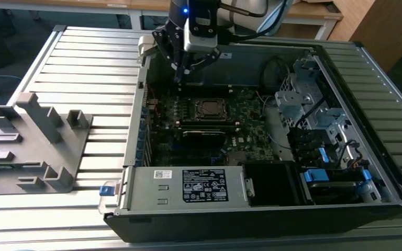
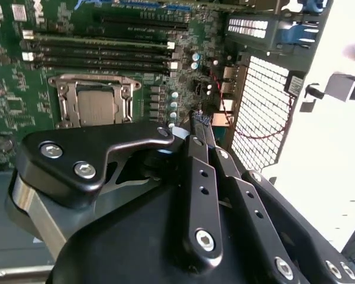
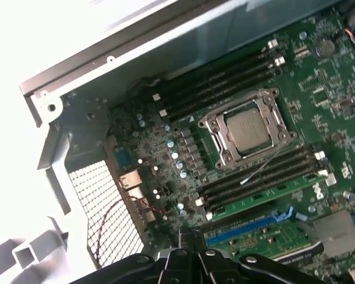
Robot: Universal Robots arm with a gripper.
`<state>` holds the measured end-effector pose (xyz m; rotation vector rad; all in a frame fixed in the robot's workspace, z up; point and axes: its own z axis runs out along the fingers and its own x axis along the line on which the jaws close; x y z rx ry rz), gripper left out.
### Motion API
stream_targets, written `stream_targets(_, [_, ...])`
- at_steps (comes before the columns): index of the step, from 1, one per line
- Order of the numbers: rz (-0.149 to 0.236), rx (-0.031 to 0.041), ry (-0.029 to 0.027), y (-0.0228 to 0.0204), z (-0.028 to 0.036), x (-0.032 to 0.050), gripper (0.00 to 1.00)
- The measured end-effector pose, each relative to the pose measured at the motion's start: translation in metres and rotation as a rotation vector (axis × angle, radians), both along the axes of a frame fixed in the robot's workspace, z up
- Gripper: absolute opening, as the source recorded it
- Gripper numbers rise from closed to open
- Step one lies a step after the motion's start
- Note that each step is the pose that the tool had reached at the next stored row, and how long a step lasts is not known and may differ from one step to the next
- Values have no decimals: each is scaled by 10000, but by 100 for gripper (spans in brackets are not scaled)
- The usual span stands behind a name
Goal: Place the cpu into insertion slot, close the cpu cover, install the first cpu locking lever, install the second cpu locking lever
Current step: 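Install the second cpu locking lever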
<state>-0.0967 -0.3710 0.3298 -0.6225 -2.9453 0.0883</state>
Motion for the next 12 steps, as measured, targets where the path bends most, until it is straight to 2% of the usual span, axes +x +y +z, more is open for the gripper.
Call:
stream_targets(2, [153,106,-47,0,-1,0,11])
stream_targets(4, [265,196,-166,0,-1,1,11])
stream_targets(7, [416,259,-412,-1,-3,0,11])
stream_targets(12, [620,281,-851,-11,-8,0,11])
